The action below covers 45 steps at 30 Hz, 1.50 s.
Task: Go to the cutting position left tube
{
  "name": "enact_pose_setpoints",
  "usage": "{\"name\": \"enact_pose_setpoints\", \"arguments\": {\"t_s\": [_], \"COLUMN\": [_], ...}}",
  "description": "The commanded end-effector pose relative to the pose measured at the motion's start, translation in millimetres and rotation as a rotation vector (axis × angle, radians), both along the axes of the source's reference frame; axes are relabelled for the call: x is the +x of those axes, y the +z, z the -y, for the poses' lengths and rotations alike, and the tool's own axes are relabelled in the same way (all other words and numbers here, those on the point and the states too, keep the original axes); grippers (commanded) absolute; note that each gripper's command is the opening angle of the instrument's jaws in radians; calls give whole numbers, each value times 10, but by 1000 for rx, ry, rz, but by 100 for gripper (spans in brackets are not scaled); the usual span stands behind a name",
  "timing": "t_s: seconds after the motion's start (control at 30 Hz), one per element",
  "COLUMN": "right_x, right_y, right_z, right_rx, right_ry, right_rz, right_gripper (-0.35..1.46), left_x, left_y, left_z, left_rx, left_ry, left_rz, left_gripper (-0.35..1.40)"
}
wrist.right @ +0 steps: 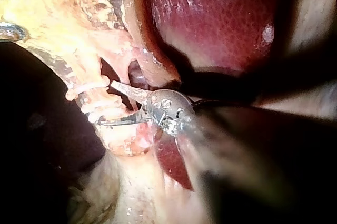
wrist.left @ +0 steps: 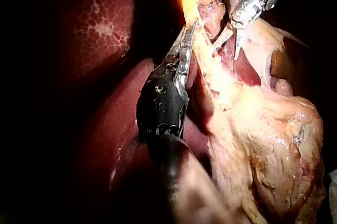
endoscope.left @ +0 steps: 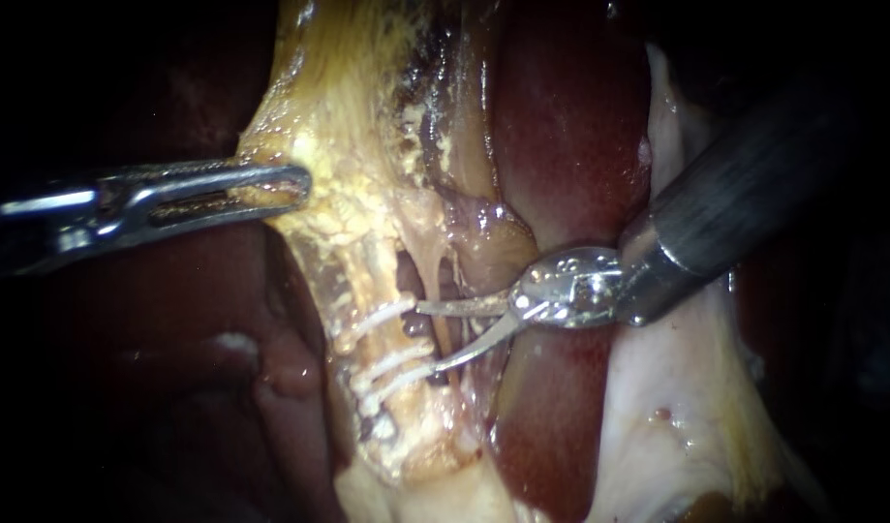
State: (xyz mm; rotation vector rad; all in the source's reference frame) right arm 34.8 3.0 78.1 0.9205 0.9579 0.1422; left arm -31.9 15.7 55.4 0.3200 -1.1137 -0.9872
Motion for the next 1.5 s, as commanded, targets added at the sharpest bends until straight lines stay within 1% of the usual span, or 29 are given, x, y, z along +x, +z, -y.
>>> {"name": "enact_pose_setpoints", "arguments": {"t_s": [0.03, 0.27, 0.5, 0.67, 0.77, 0.97, 1.1, 1.3, 1.5], "right_x": [1, 11, 21, 23, 25, 27, 34, 46, 55], "right_y": [0, 9, 19, 20, 20, 19, 20, 20, 21], "right_z": [0, 1, 3, 1, 0, -2, -3, -2, 6], "right_rx": [3, 23, 21, 37, 51, 76, 89, 97, 97], "right_ry": [0, -9, -21, -16, -20, -38, -48, -60, -76], "right_rz": [-2, -18, -35, -78, -101, -168, -202, -229, -247], "right_gripper": [126, 124, 124, 124, 124, 123, 123, 121, 119], "left_x": [0, 0, 0, 0, -1, -1, 0, 0, -1], "left_y": [0, 0, 0, 0, 0, 0, 2, 5, 9], "left_z": [0, 0, 0, 0, 0, 0, -2, -3, -6], "left_rx": [0, 0, 0, 0, 0, 0, 0, 0, 0], "left_ry": [0, 0, 0, -1, -1, -1, -1, -1, -2], "left_rz": [0, -1, -1, -1, -1, -1, -1, -1, -2], "left_gripper": [-35, -35, -35, -35, -35, -35, -35, -35, -35]}}
